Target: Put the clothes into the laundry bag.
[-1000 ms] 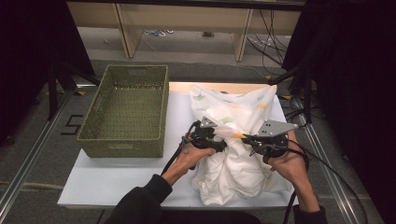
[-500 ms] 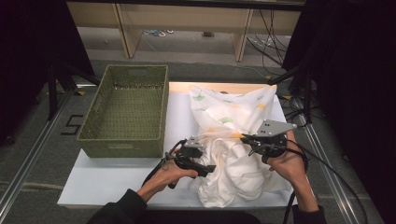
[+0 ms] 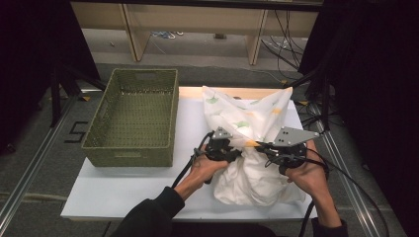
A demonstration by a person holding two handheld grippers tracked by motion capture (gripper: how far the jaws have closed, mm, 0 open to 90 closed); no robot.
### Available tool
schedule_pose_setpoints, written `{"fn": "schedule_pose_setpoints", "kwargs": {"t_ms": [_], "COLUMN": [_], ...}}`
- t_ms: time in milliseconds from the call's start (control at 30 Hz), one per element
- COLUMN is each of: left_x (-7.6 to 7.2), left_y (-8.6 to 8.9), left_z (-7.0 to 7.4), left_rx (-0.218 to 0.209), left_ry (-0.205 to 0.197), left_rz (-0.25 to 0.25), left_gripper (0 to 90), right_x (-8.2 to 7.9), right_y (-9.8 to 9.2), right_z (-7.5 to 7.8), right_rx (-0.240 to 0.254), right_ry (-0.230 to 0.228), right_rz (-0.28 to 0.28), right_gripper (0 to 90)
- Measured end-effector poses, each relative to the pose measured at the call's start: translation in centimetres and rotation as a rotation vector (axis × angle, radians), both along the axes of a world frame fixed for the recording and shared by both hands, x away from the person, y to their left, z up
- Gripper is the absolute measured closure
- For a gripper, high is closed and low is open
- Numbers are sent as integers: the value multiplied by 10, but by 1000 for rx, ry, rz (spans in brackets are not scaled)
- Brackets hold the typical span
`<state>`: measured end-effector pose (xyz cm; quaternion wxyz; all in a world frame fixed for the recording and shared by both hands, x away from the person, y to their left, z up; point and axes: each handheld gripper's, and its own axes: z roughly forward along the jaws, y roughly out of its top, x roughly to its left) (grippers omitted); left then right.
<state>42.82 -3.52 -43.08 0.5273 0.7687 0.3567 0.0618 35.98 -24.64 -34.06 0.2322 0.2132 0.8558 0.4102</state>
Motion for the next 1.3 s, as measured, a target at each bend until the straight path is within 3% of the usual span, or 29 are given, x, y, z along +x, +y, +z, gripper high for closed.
{"fn": "schedule_pose_setpoints", "kwargs": {"t_ms": [67,167,233,300,400,500,600,667,733,833,867,1033,1167,1233,1267,1300], "left_x": [13,22,21,17,1,-22,-42,-59,-68,-79,-80,-81,-71,-65,-61,-58], "left_y": [2,0,-1,4,17,31,40,40,36,22,16,-6,-15,-22,-24,-27], "left_z": [1,-6,-12,-14,-9,-2,-1,-4,-7,-11,-14,-22,-26,-31,-32,-34], "left_rx": [4,11,51,83,129,158,207,177,169,203,184,185,162,185,211,184], "left_ry": [-18,44,62,60,67,79,87,126,149,125,139,141,106,101,73,67], "left_rz": [52,76,48,36,4,-53,-95,-121,-131,-163,-161,-181,-189,-171,-178,-152], "left_gripper": [825,805,762,658,429,299,240,246,197,150,152,145,160,278,391,513], "right_x": [-1,0,2,4,7,6,7,6,6,6,7,8,8,8,8,8], "right_y": [1,2,2,3,1,0,1,2,2,3,3,2,2,2,3,2], "right_z": [2,-1,-4,-9,-12,-11,-11,-11,-11,-11,-11,-13,-14,-13,-14,-14], "right_rx": [-3,-14,-14,-23,-23,-25,-23,-26,-27,-24,-29,-26,-27,-31,-30,-35], "right_ry": [-6,2,23,25,32,29,29,28,29,34,27,34,38,37,33,24], "right_rz": [9,11,6,15,3,0,-6,-4,-3,-8,2,-5,-7,-7,0,-5], "right_gripper": [900,900,900,900,900,900,900,900,900,900,900,900,900,900,900,900]}}
